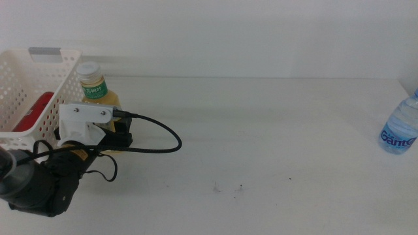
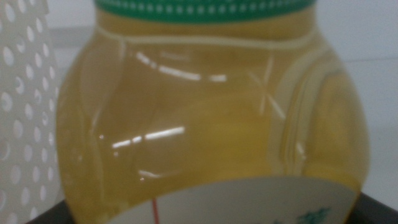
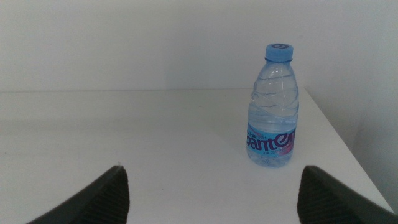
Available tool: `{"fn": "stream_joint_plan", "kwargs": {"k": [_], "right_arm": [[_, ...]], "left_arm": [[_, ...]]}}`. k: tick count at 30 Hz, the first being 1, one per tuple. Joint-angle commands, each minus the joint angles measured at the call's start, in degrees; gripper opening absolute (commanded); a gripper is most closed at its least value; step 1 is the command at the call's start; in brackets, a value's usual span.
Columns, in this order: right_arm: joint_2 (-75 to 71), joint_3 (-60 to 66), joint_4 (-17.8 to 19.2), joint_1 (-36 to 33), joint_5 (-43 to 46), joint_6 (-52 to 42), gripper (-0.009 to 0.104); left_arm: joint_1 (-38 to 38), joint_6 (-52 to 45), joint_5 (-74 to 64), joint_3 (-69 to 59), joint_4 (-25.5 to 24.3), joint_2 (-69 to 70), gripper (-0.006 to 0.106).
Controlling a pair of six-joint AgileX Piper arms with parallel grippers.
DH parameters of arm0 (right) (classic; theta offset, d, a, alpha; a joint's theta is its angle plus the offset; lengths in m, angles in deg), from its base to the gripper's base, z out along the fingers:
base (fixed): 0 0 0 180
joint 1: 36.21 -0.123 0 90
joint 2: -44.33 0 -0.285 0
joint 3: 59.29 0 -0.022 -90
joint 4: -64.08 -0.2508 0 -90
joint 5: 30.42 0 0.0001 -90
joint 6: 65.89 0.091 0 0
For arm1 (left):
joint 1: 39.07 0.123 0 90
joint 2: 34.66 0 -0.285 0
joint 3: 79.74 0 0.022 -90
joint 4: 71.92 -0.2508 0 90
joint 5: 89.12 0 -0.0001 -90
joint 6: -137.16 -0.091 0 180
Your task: Use arms to grab the bottles and put them into the dustbin to the left of the table.
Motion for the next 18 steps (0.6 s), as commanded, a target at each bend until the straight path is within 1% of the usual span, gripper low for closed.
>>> {"fn": "stream_joint_plan", "kwargs": {"k": [1,3,6,8,12,14,16,18], "right_arm": [[-0.3,0.2,0.4,0.0,0.5,-0.3,0.092],[-0.3,0.2,0.4,0.0,0.5,-0.3,0.092],[-0.3,0.2,0.4,0.0,0.5,-0.3,0.092],[-0.3,0.2,0.4,0.0,0.5,-0.3,0.092],[-0.3,0.2,0.4,0.0,0.5,-0.3,0.092],[-0.3,0.2,0.4,0.0,0.5,-0.3,0.092],[-0.3,0.2,0.4,0.0,0.5,-0.3,0.092],[-0.3,0.2,0.4,0.0,0.5,-0.3,0.092]], "left_arm": [[0.0,0.5,1.8,0.6,0.2,-0.7,0.094],[0.0,0.6,2.6,0.6,0.8,-0.8,0.093],[0.1,1.4,3.0,0.6,0.8,-0.8,0.086],[0.1,1.4,3.3,0.6,0.7,-0.8,0.078],[0.1,1.4,3.9,0.6,0.6,-0.8,0.056],[0.1,1.6,6.1,0.2,-0.4,-0.8,0.048],[0.1,1.7,8.3,-1.2,-0.9,0.0,0.045],[0.1,1.7,8.3,-3.5,-0.9,2.1,0.045]]}}
